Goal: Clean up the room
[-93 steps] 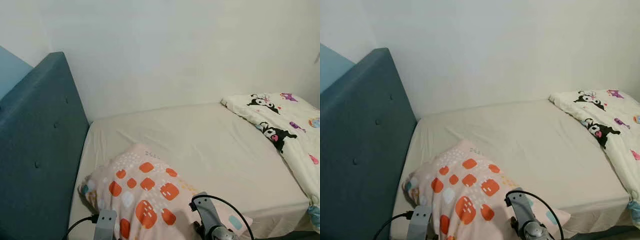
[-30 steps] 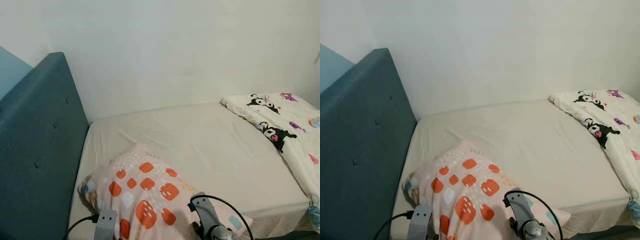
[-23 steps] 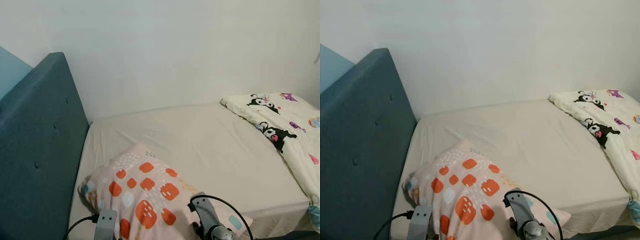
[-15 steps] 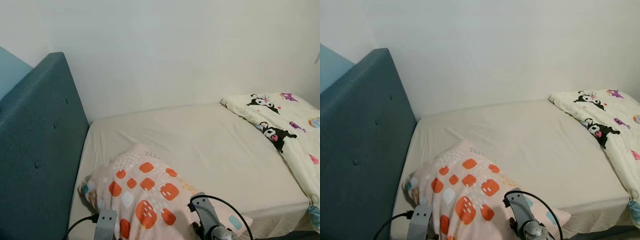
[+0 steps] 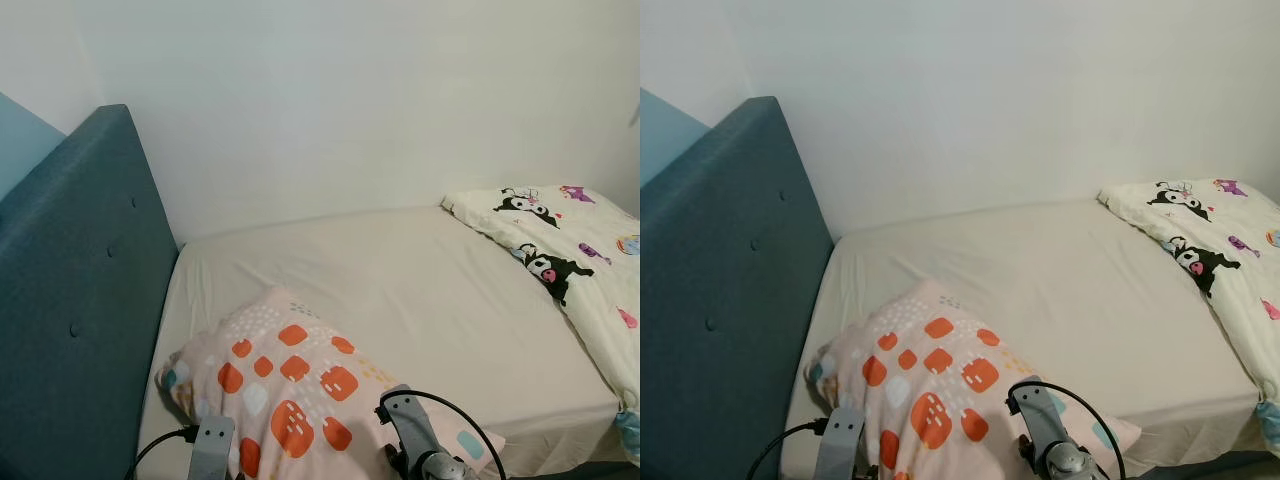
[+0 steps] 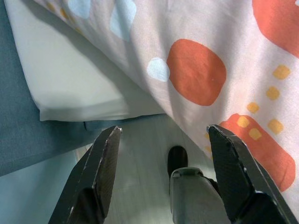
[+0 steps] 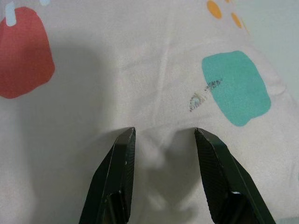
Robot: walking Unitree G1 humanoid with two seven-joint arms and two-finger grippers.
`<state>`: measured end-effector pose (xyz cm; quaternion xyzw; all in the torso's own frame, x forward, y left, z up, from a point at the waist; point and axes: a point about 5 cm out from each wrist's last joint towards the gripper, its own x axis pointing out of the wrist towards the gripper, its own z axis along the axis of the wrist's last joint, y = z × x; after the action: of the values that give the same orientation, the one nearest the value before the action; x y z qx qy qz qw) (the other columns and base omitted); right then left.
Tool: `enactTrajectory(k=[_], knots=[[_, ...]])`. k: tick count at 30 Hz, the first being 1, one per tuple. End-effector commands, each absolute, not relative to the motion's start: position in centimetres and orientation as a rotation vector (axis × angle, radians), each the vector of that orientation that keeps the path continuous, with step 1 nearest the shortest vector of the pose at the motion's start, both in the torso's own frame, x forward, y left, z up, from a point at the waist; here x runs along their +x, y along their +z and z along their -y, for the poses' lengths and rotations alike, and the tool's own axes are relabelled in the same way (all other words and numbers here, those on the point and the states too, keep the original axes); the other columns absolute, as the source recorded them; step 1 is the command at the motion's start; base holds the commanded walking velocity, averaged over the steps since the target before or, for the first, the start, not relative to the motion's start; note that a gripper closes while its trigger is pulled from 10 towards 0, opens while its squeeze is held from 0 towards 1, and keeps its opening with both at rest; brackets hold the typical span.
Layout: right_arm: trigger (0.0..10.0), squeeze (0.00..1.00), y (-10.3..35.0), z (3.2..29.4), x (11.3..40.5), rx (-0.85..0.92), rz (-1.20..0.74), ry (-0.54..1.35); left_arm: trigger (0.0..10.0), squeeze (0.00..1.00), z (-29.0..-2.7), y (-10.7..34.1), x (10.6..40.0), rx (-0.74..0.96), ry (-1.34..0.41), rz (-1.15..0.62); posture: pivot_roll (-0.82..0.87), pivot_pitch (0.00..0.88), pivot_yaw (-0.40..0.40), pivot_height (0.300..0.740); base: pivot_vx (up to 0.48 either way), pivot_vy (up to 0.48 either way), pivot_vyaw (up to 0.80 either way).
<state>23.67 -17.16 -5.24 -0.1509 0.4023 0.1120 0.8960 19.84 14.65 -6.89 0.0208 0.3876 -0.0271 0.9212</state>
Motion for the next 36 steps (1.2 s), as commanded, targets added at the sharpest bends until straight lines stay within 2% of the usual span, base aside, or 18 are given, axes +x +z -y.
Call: enactTrajectory(k=[1, 36], knots=[[10.0, 0.00, -5.34, 16.85, 23.65, -0.310, -0.845, 0.236, 10.0, 0.00, -14.84, -6.99, 19.74, 0.043, -0.046, -0.809, -0.11, 0.000, 0.000, 0.740, 0.000, 0.000, 0.00], [10.0, 0.00, -5.39, 16.79, 23.55, -0.315, -0.844, 0.246, 10.0, 0.00, -14.87, -7.09, 19.52, 0.051, -0.054, -0.814, -0.10, 0.000, 0.009, 0.740, 0.000, 0.000, 0.00]])
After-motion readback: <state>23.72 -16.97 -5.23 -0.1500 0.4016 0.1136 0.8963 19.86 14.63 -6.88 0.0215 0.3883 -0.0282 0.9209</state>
